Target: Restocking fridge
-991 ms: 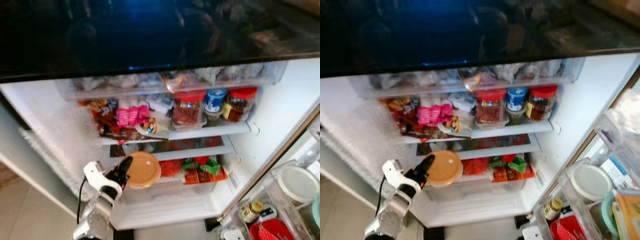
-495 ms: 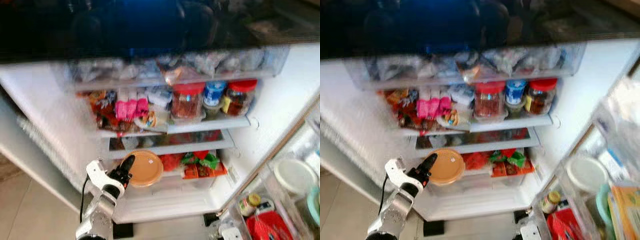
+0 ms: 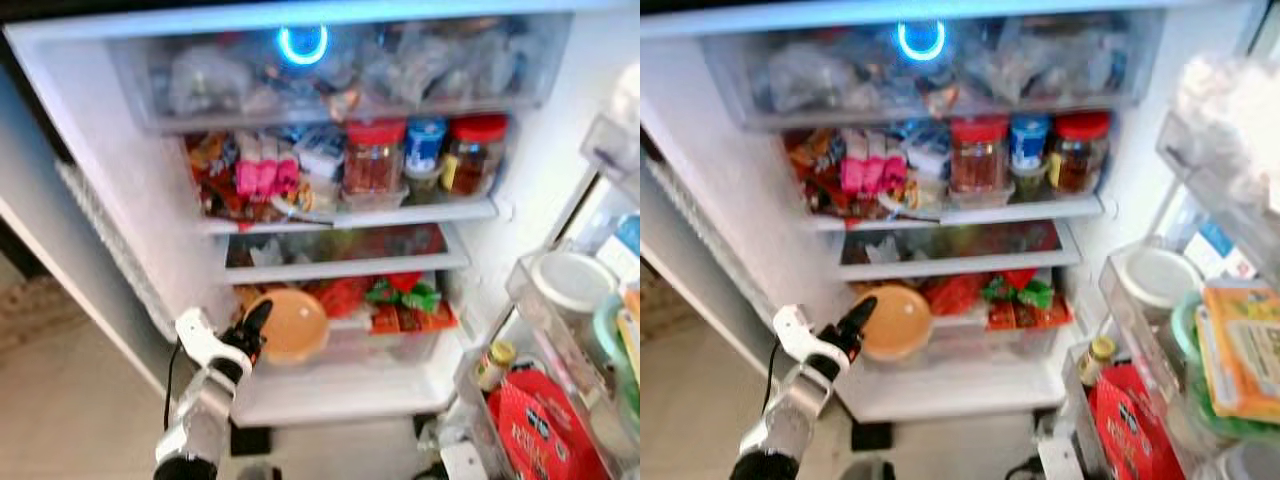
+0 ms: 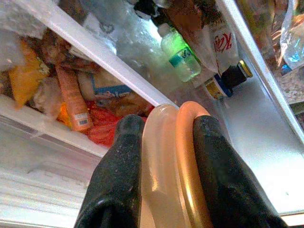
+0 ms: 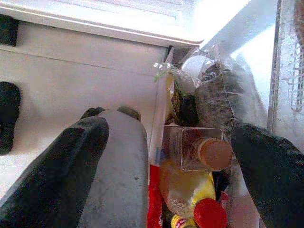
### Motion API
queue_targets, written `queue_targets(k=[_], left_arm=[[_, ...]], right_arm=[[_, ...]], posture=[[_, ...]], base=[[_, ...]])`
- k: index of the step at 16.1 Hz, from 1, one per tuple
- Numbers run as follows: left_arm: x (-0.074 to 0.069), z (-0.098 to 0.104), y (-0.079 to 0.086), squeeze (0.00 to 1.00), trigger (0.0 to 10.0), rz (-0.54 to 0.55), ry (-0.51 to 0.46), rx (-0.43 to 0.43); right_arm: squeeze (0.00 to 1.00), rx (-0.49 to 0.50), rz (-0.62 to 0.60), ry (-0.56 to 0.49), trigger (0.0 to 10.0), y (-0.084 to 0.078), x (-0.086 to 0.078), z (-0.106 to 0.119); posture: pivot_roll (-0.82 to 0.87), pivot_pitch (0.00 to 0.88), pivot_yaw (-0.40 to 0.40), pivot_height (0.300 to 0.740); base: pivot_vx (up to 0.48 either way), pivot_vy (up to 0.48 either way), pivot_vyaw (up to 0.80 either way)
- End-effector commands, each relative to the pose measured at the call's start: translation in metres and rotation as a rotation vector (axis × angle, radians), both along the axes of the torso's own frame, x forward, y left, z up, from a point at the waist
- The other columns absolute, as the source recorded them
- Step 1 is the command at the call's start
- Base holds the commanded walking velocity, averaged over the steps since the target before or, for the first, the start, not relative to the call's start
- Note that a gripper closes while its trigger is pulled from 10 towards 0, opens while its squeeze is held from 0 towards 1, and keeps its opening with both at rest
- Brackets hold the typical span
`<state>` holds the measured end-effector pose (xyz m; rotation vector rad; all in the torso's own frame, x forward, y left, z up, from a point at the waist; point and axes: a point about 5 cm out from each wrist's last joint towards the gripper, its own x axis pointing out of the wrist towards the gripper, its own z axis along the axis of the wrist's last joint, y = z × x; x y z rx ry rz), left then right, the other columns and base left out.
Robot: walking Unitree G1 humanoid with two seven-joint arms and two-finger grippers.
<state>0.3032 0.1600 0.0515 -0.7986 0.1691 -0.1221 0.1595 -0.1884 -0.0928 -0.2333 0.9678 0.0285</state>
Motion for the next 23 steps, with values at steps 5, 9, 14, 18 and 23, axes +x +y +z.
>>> queue_targets(k=[5, 9, 14, 18, 23], left_arm=[[0.0073, 0.0051, 0.0007, 0.00, 10.0, 0.006, -0.022, -0.019], [0.0085, 0.0054, 0.0008, 0.00, 10.0, 0.004, -0.027, -0.022], [0.0083, 0.0051, 0.0004, 0.00, 10.0, 0.001, -0.029, -0.026], [0.0083, 0.0049, -0.0003, 0.00, 10.0, -0.004, -0.031, -0.028], [0.0074, 0.0029, -0.0015, 0.00, 10.0, -0.018, -0.026, -0.026]], right_arm=[[0.00, -0.005, -0.011, 0.081, 10.0, -0.0050, -0.0205, -0.0080], [0.00, -0.005, -0.006, 0.084, 10.0, -0.0037, -0.0202, -0.0082], [0.00, -0.012, 0.001, 0.098, 10.0, -0.0056, -0.0210, -0.0084], [0.00, -0.012, -0.001, 0.105, 10.0, -0.0064, -0.0230, -0.0090], [0.00, -0.012, 0.001, 0.111, 10.0, -0.0063, -0.0247, -0.0097]], posture=[[-0.01, 0.065, 0.003, 0.658], [-0.01, 0.064, 0.003, 0.658], [-0.02, 0.063, 0.004, 0.658], [-0.02, 0.064, 0.003, 0.658], [-0.02, 0.058, 0.004, 0.658]], base=[[0.000, 0.000, 0.00], [0.183, 0.000, 0.00], [0.264, 0.000, 0.00], [0.264, 0.000, 0.00], [0.264, 0.000, 0.00]])
